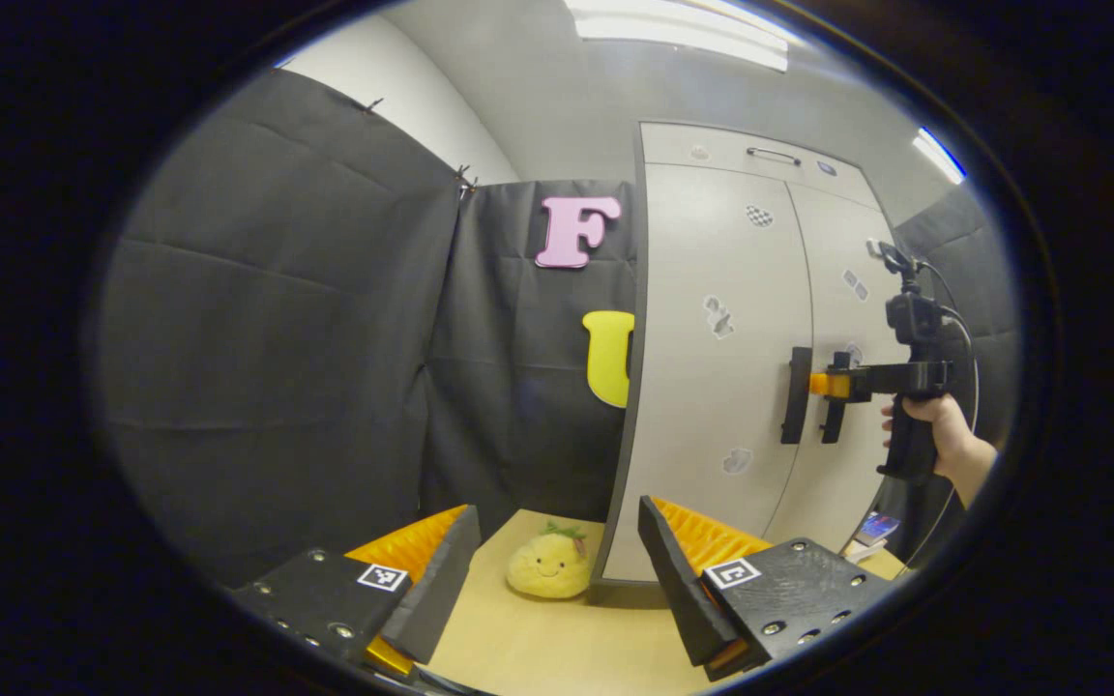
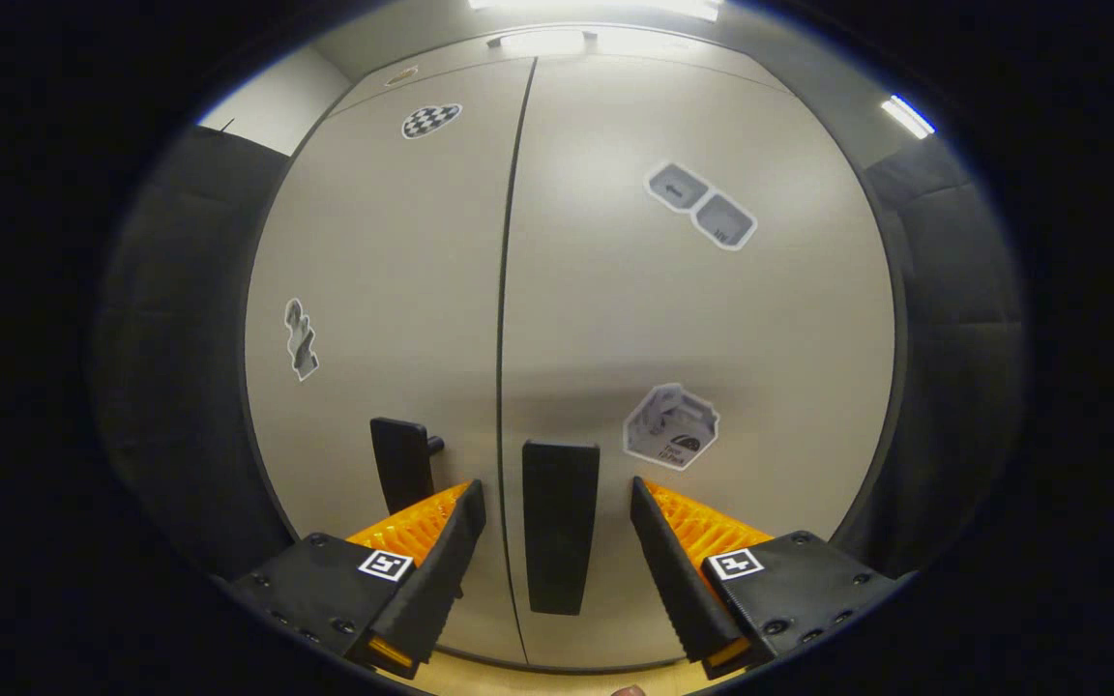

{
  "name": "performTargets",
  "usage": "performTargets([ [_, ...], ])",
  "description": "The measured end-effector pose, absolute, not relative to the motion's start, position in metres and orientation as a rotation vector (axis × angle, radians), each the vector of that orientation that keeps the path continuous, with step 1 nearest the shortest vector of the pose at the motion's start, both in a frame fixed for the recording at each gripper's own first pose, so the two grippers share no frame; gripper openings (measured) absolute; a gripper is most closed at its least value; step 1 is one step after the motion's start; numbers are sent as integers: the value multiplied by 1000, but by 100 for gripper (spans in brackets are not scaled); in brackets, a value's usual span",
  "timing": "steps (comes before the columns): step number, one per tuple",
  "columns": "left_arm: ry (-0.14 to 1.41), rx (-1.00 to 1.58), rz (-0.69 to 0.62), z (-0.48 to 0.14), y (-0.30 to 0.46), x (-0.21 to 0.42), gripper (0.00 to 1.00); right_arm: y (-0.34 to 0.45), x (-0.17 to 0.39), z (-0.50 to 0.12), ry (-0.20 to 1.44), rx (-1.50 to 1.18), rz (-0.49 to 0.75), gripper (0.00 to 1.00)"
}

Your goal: Open the right door of the double-door shoe cabinet with the right hand, and open the left door with the left hand.

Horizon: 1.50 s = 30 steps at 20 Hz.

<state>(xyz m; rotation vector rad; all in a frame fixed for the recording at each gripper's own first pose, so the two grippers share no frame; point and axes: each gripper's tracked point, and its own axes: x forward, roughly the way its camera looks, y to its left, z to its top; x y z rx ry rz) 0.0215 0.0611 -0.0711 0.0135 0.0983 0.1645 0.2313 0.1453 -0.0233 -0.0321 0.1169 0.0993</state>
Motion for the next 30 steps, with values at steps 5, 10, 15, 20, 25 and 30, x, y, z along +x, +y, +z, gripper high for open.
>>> performTargets([
  [5,112,24,182,-74,64,22,95,144,233,-20,98,-15,92,39],
  [10,115,27,174,-76,64,20,94,144,236,-20,101,6,105,27],
  [15,162,6,110,-84,57,17,95,146,234,-24,168,4,172,5],
  [20,172,0,72,-81,31,9,95,146,227,-23,164,4,182,6],
  [25,185,-40,78,-81,26,-11,95,141,203,-23,177,35,237,5],
  [30,234,-48,76,-90,13,-36,95,132,173,-20,169,53,278,5],
])
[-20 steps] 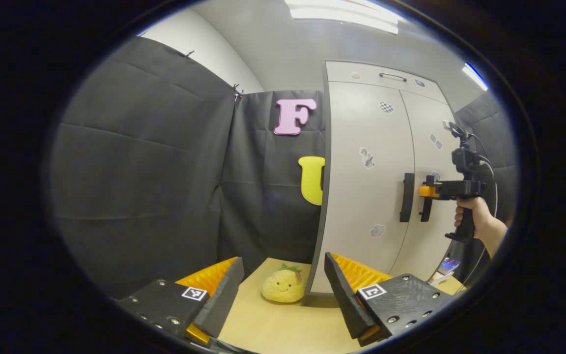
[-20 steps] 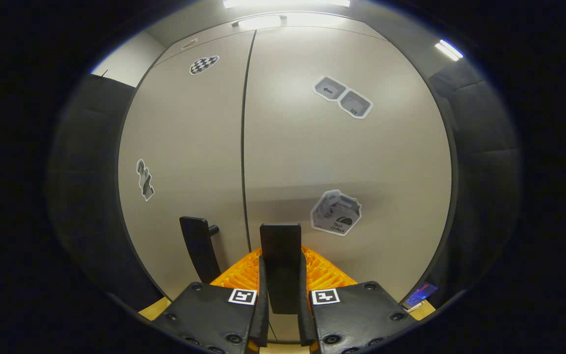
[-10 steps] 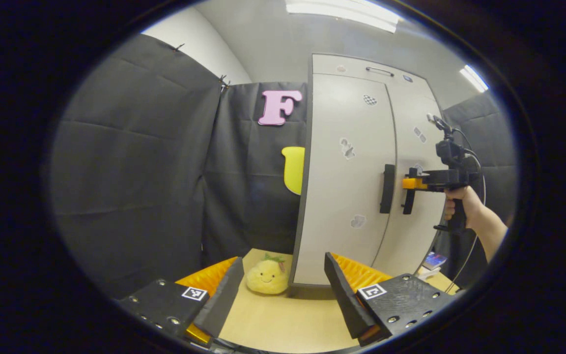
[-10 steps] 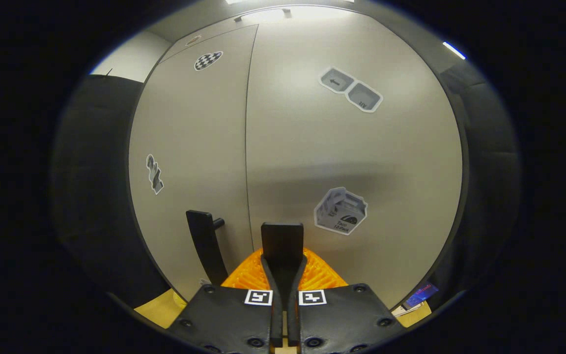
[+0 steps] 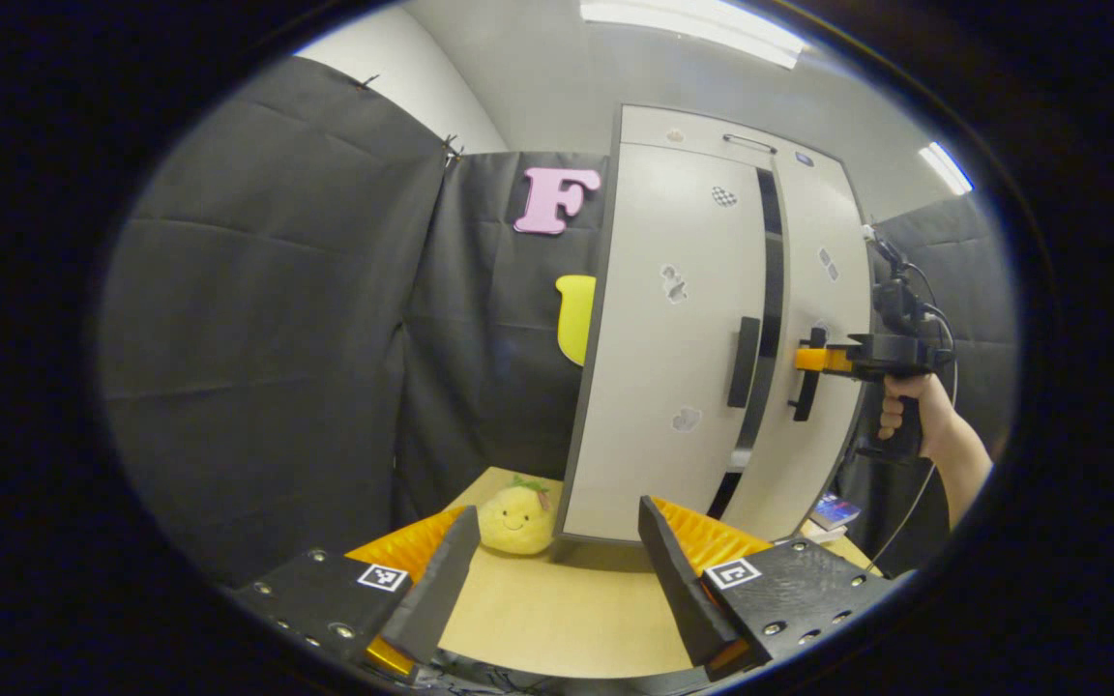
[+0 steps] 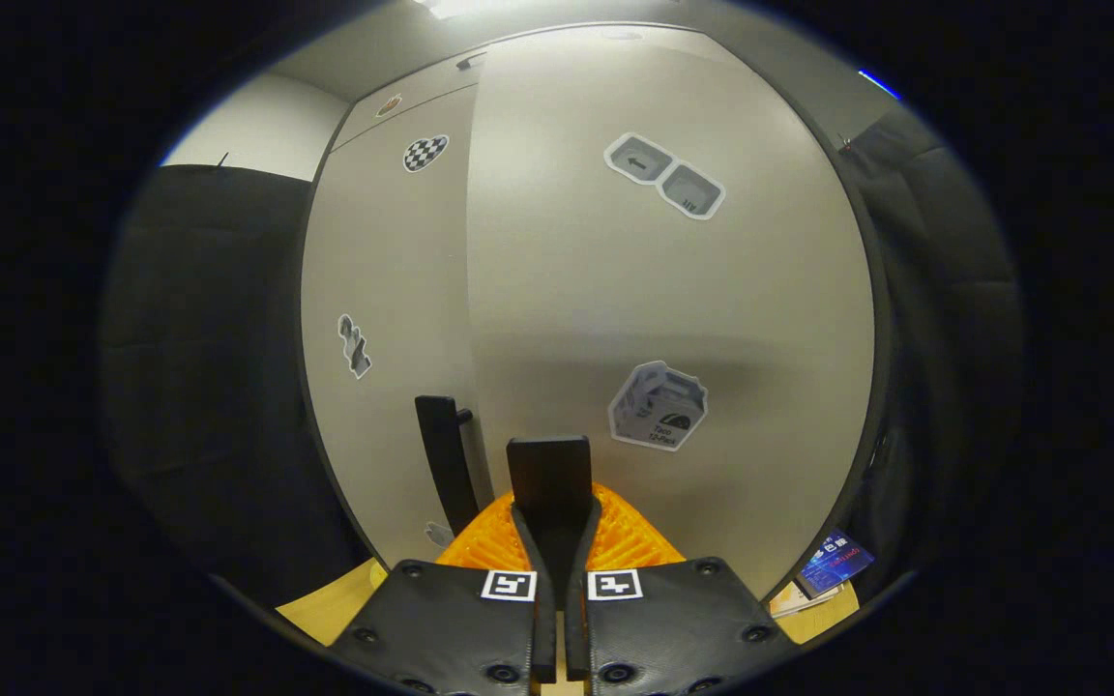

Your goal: Open the right door of the double-door shoe cabinet with the right hand, and open the left door with the left hand.

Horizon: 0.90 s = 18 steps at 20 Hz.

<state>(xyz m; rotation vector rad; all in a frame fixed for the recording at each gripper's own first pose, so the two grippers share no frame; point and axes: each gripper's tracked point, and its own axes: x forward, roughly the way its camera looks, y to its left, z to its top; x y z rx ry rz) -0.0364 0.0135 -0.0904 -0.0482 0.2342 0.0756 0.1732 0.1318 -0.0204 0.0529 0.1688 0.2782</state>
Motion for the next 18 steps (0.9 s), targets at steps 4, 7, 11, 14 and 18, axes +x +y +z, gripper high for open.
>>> performTargets([
  [4,220,-47,55,-82,-4,-47,95,122,153,-20,175,68,294,6],
  [7,204,-12,34,-73,-15,-53,95,115,142,-19,180,84,305,6],
  [11,204,14,10,-73,-29,-58,95,100,121,-18,181,91,309,6],
  [14,207,-24,-33,-73,-47,-63,95,82,104,-16,157,121,298,6],
  [18,191,-47,-54,-71,-58,-61,95,58,86,-14,149,131,262,5],
])
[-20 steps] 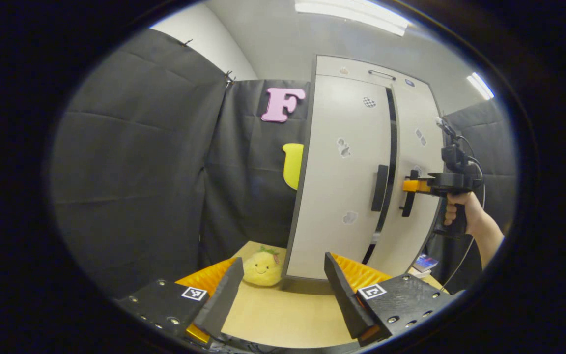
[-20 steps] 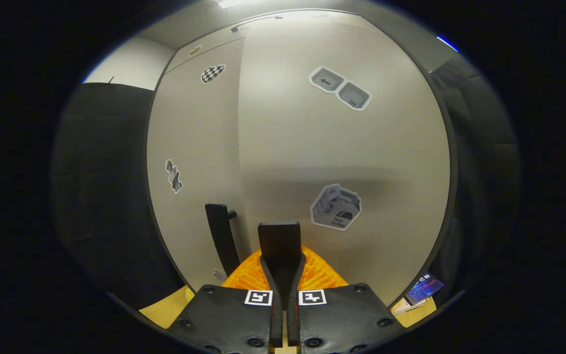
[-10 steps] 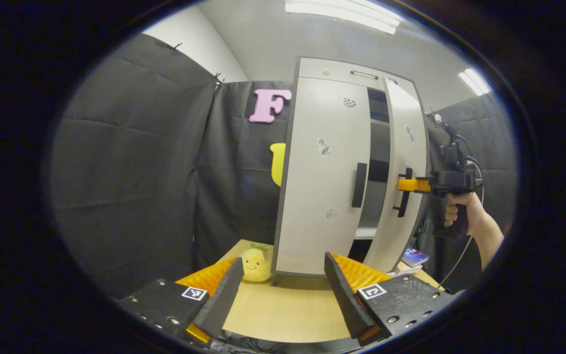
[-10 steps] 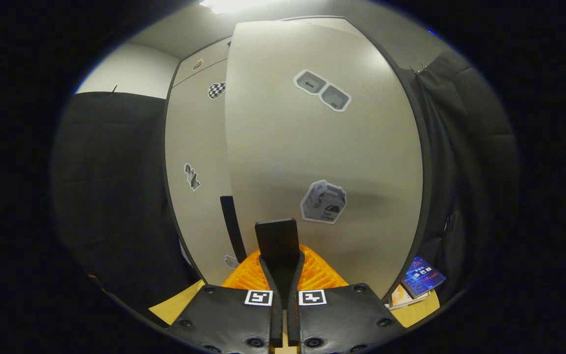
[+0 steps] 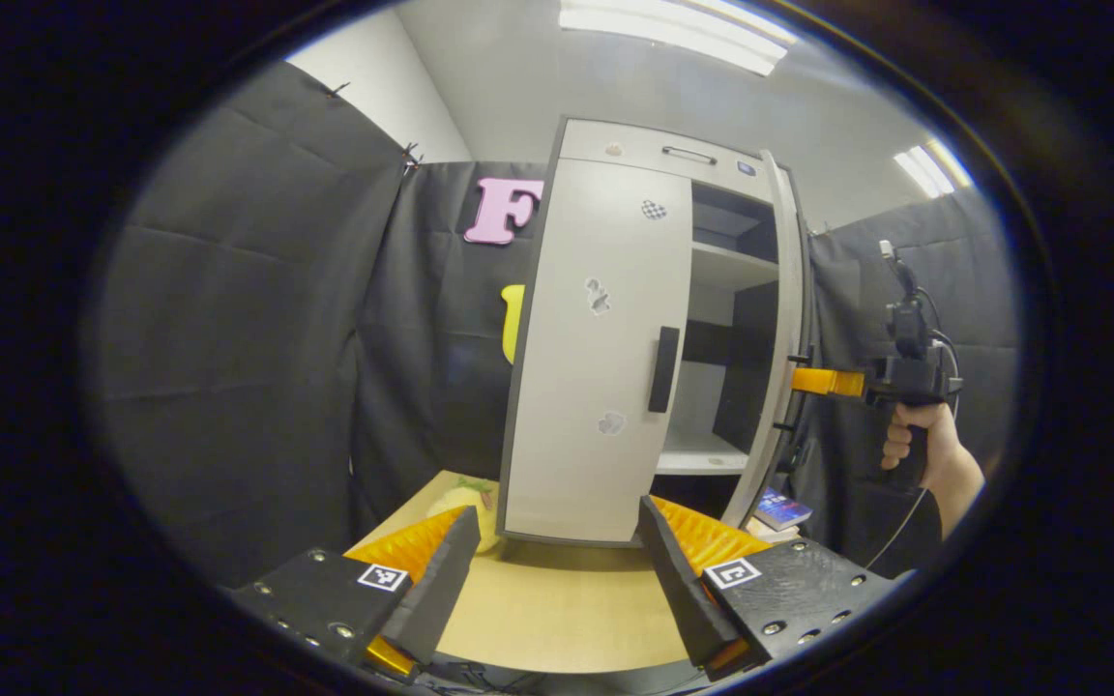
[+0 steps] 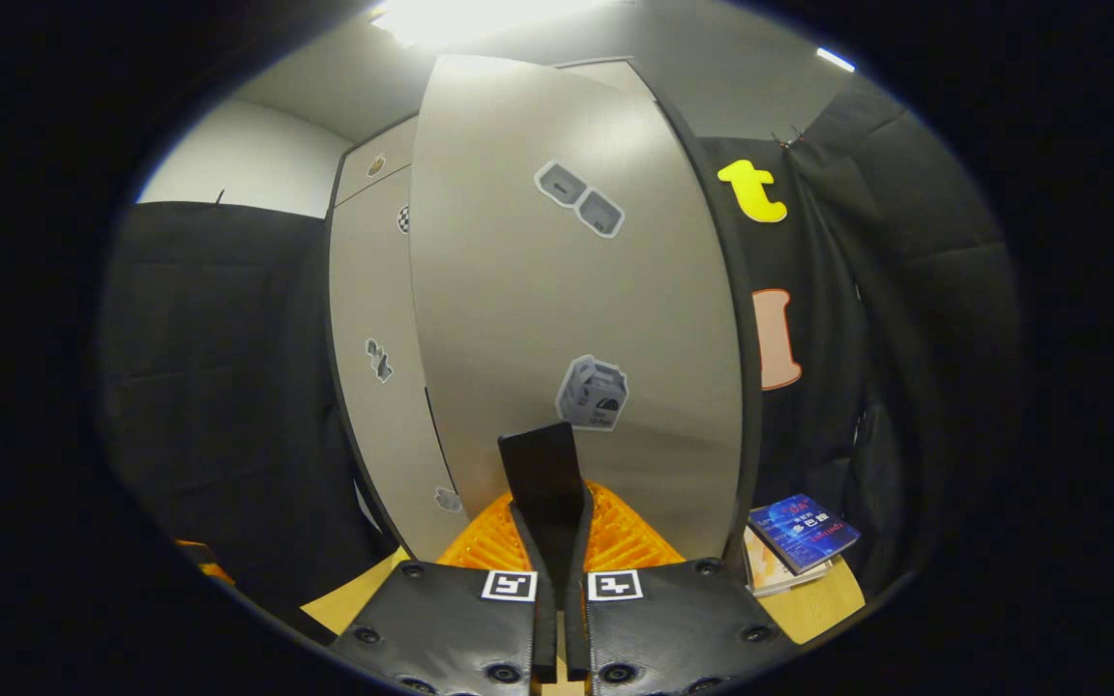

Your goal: Open the right door of the double-door shoe cabinet with the right hand, and open the left door with the left hand.

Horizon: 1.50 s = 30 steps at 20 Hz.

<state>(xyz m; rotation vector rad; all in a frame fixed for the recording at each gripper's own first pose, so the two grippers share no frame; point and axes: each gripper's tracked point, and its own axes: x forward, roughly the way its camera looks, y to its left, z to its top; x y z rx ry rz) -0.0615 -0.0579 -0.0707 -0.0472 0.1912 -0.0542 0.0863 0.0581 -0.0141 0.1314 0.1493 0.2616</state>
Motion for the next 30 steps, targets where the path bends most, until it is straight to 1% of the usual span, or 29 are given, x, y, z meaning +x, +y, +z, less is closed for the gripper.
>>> performTargets([
  [1,196,-46,-69,-73,-62,-60,95,46,78,-14,149,132,250,5],
  [2,204,-43,-85,-78,-67,-55,95,36,72,-14,150,133,239,1],
  [3,214,-38,-99,-81,-71,-52,95,28,68,-13,151,136,228,5],
  [5,223,-35,-128,-86,-81,-45,95,12,61,-12,161,163,206,5],
  [6,225,-42,-146,-87,-88,-42,95,5,59,-12,162,176,199,8],
  [7,228,-51,-165,-88,-94,-39,95,-1,57,-11,157,192,193,8],
  [8,233,-57,-183,-91,-102,-37,95,-8,56,-11,154,206,186,4],
  [11,241,-51,-227,-95,-117,-30,95,-30,52,-11,149,196,155,5],
  [18,264,-54,-295,-111,-138,-21,95,-107,51,-8,146,262,16,3],
  [20,272,-50,-308,-114,-141,-20,95,-105,50,-9,157,324,59,3],
  [21,274,-46,-310,-114,-141,-19,95,-104,48,-9,150,339,57,3],
  [22,274,-43,-312,-115,-143,-18,95,-105,48,-9,141,334,60,0],
  [23,273,-43,-311,-113,-143,-18,95,-106,48,-11,133,322,56,3],
  [26,261,-42,-302,-109,-138,-17,95,-106,46,-12,134,295,46,3],
  [27,258,-42,-300,-109,-137,-16,95,-106,46,-11,133,301,42,0],
  [28,258,-39,-297,-110,-135,-15,95,-106,45,-11,129,316,38,4],
  [29,268,-37,-291,-116,-133,-12,95,-105,43,-11,125,336,39,0],
  [30,284,-39,-285,-123,-133,-8,94,-105,41,-11,123,355,38,4],
])
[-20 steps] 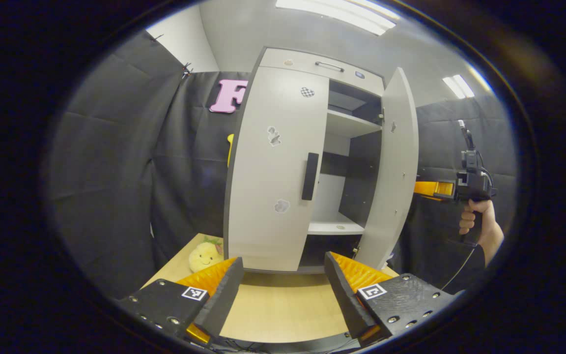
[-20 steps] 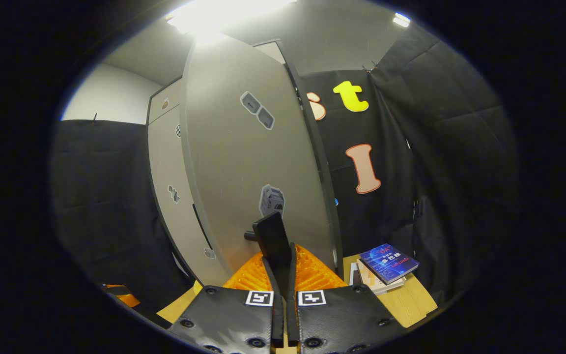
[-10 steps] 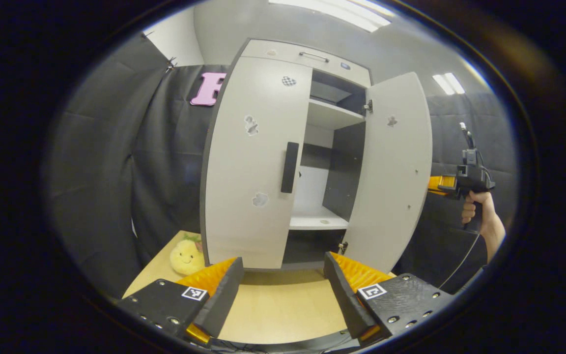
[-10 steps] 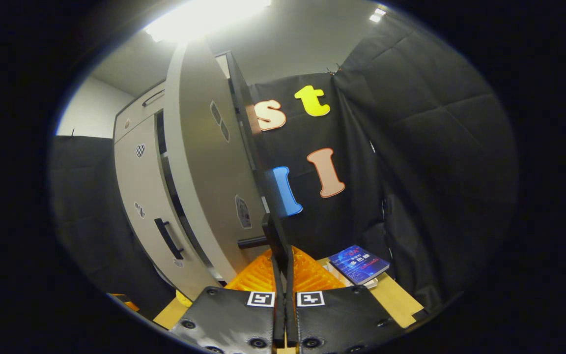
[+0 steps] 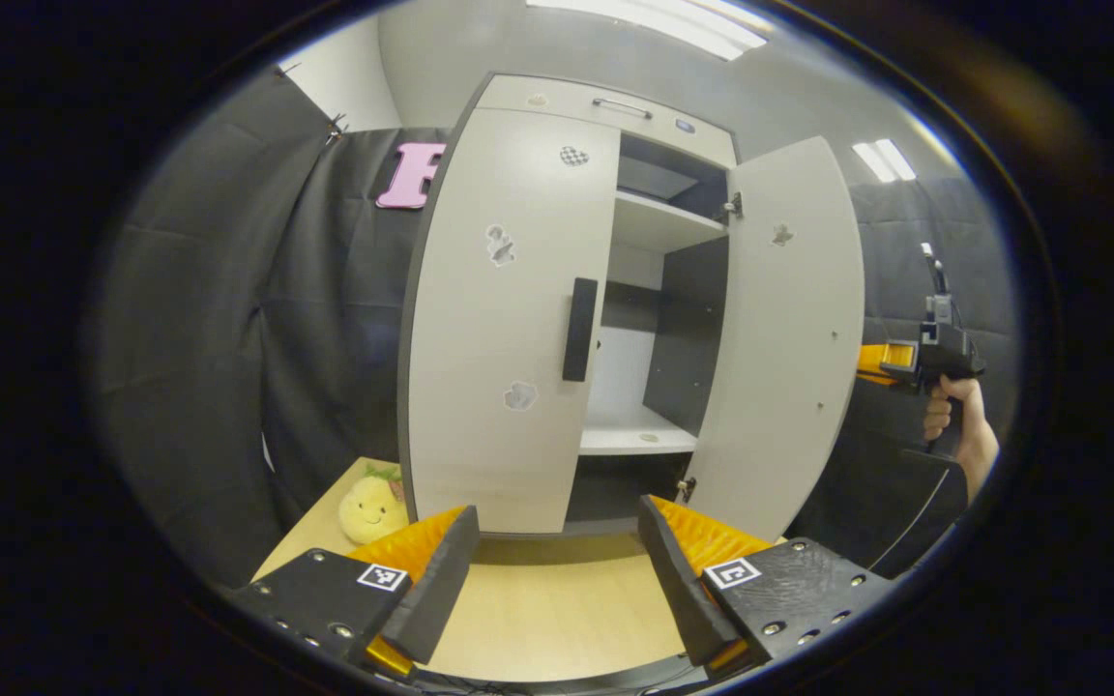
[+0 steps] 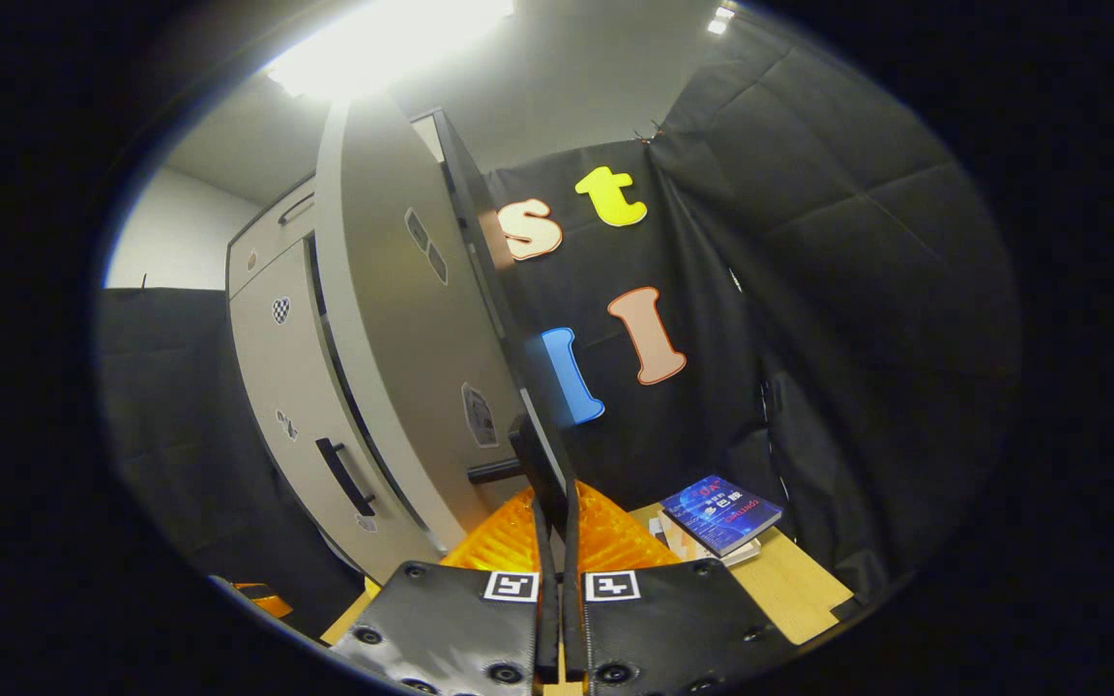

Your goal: Open the right door of the double-door shoe cabinet with the right hand, and open the left door with the left hand.

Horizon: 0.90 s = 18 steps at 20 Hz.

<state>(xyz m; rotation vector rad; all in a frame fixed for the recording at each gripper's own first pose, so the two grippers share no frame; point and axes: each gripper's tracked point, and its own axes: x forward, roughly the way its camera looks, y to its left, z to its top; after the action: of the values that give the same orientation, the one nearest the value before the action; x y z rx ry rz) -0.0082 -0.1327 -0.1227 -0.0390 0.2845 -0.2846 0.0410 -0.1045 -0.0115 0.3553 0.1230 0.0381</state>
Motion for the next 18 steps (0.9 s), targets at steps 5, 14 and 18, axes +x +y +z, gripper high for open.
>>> performTargets([
  [5,302,-71,-311,-134,-139,-2,95,-107,20,-20,148,353,26,4],
  [14,230,-51,-364,-110,-161,47,95,-191,-46,-77,243,367,-259,2],
  [18,137,-4,-381,-81,-174,95,95,-234,-64,-70,209,244,-398,3],
])
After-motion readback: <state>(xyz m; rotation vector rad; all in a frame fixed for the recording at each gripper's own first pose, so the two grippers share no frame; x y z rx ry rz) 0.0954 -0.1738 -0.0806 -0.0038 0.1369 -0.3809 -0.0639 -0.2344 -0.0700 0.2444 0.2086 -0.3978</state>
